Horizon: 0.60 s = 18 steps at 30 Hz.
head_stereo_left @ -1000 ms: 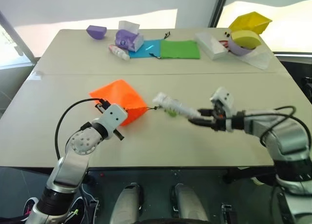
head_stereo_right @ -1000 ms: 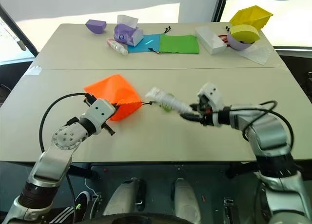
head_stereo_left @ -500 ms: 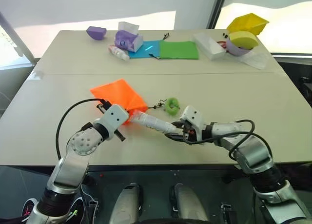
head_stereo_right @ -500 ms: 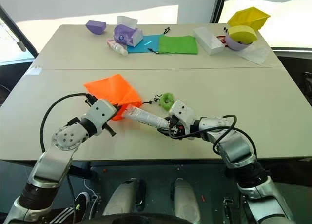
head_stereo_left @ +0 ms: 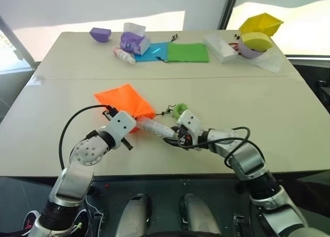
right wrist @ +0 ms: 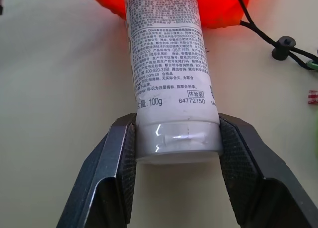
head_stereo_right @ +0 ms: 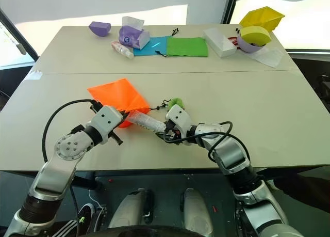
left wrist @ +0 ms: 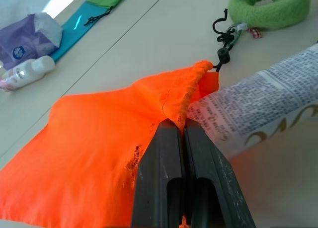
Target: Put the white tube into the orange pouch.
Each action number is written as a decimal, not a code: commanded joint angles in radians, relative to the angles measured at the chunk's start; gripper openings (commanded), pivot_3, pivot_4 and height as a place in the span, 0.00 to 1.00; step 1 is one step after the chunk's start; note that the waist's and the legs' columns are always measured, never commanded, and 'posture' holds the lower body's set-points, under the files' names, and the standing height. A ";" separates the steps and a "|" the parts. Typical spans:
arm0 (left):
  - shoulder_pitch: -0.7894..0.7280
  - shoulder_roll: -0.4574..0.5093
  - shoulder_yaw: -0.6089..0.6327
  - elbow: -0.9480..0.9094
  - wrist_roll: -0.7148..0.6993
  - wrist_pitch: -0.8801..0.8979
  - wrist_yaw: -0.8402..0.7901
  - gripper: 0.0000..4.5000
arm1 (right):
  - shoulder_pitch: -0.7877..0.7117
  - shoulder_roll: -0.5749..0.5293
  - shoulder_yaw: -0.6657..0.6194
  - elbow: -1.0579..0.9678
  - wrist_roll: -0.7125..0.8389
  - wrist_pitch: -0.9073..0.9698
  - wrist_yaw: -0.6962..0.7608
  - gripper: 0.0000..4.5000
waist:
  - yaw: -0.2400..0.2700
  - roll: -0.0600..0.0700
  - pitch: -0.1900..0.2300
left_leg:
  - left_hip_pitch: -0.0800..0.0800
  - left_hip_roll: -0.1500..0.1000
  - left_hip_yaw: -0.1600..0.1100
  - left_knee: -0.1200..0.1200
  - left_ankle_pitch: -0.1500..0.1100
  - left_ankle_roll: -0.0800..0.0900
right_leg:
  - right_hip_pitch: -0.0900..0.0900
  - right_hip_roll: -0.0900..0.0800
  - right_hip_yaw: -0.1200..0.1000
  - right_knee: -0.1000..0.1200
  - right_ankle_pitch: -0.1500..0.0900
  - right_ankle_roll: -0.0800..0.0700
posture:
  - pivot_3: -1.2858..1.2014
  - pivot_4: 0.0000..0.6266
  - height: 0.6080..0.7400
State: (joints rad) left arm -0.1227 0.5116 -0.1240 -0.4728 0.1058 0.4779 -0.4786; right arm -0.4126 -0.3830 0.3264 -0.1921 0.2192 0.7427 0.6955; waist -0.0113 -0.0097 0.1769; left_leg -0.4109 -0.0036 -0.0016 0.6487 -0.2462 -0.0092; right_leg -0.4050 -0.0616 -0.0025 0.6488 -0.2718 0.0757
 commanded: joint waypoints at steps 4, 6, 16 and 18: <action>0.019 0.009 0.015 -0.051 0.000 -0.002 -0.002 0.00 | -0.062 0.070 0.001 0.031 -0.010 -0.012 -0.040 0.40 | -0.001 0.000 0.000 | 0.000 0.000 0.000 0.000 0.000 0.000 | 0.000 0.000 0.000 0.000 0.000 0.000 | 0.52 0.24 1.00; 0.022 0.008 0.014 -0.049 0.001 -0.004 -0.001 0.00 | -0.076 0.088 0.027 0.040 -0.021 -0.015 -0.043 0.40 | -0.001 0.000 0.000 | 0.000 0.000 0.000 0.000 0.000 0.000 | 0.000 0.000 0.000 0.000 0.000 0.000 | 0.52 0.24 1.00; 0.025 -0.002 0.015 -0.036 0.001 -0.009 0.010 0.00 | -0.144 0.210 0.057 0.112 -0.044 0.035 -0.095 0.40 | -0.003 0.000 0.000 | 0.000 0.000 0.000 -0.001 0.000 0.000 | -0.001 -0.001 0.000 0.000 0.000 0.000 | 0.52 0.24 1.00; 0.021 -0.006 0.014 -0.032 0.000 -0.008 0.013 0.00 | -0.175 0.252 0.037 0.159 -0.048 0.054 -0.132 0.40 | -0.006 0.000 0.000 | 0.000 0.000 0.000 -0.001 0.000 0.000 | -0.001 -0.001 0.000 0.000 0.000 0.000 | 0.52 0.24 1.00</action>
State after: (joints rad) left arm -0.0931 0.5102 -0.1230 -0.4745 0.1063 0.4780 -0.4717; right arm -0.5493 -0.1645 0.3813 -0.0349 0.1695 0.7951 0.5896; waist -0.0169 -0.0096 0.1770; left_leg -0.4111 -0.0034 -0.0016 0.6476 -0.2464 -0.0095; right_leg -0.4064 -0.0626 -0.0022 0.6490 -0.2717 0.0751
